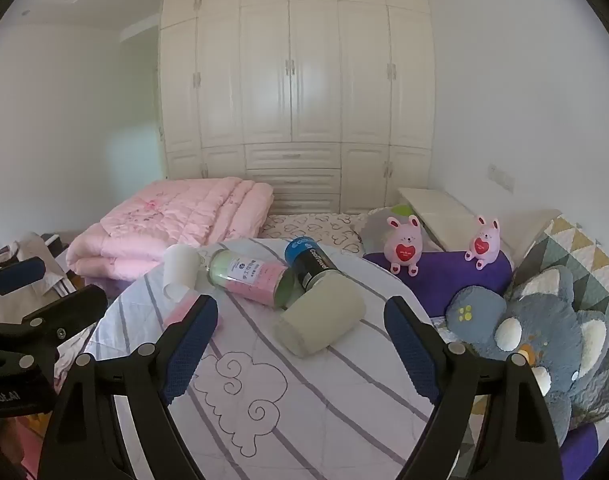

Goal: Flip cup upright
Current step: 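Move the right gripper toward the clear jar lying on its side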

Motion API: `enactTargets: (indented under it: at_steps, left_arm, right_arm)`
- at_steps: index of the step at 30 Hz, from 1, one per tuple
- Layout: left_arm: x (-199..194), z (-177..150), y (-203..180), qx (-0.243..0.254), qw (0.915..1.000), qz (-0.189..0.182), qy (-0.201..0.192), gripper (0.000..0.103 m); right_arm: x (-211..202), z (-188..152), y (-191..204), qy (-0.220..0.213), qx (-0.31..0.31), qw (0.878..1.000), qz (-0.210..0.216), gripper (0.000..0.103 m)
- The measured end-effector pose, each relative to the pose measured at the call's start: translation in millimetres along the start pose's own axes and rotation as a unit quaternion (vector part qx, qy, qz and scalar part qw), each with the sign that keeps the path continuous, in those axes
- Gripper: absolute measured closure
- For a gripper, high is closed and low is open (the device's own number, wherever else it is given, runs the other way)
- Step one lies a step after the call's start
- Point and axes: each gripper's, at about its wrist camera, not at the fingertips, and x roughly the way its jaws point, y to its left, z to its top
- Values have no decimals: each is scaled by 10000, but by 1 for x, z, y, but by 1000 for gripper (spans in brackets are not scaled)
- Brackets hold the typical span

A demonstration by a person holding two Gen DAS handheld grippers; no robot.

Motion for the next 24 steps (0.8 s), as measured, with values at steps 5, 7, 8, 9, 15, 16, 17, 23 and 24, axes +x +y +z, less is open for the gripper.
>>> enactTargets:
  at_steps: [5, 7, 8, 9, 15, 16, 17, 23, 24]
  left_arm:
    - [1, -1, 0, 23, 10000, 48, 77, 0]
    - [7, 1, 0, 30, 9999, 65, 103, 0]
    - [8, 1, 0, 32, 9999, 83, 121, 0]
    - [9, 1, 0, 38, 9999, 91, 139, 0]
    - [20, -8, 6, -4, 9996, 13, 284, 0]
    - [21, -9, 6, -1, 9995, 16, 306, 0]
    - [23, -10, 7, 6, 9994, 15, 332, 0]
    - [35, -8, 7, 40, 9982, -121, 585, 0]
    - [38, -8, 6, 58, 9979, -175, 627, 0]
  right_arm:
    - [0, -2, -1, -32, -1, 10000, -4, 17]
    - [1, 1, 3, -10, -58, 10000, -35, 17]
    - [4, 0, 4, 5, -61, 10000, -40, 17]
    - [4, 0, 3, 13, -56, 10000, -46, 17]
    - [9, -1, 5, 94, -143, 9998, -104, 17]
    - [11, -1, 6, 110, -146, 9998, -127, 17]
    - [12, 0, 6, 131, -144, 9997, -151, 17]
    - [15, 0, 4, 218, -133, 9995, -210, 17]
    - [16, 0, 4, 241, -138, 9993, -236, 17]
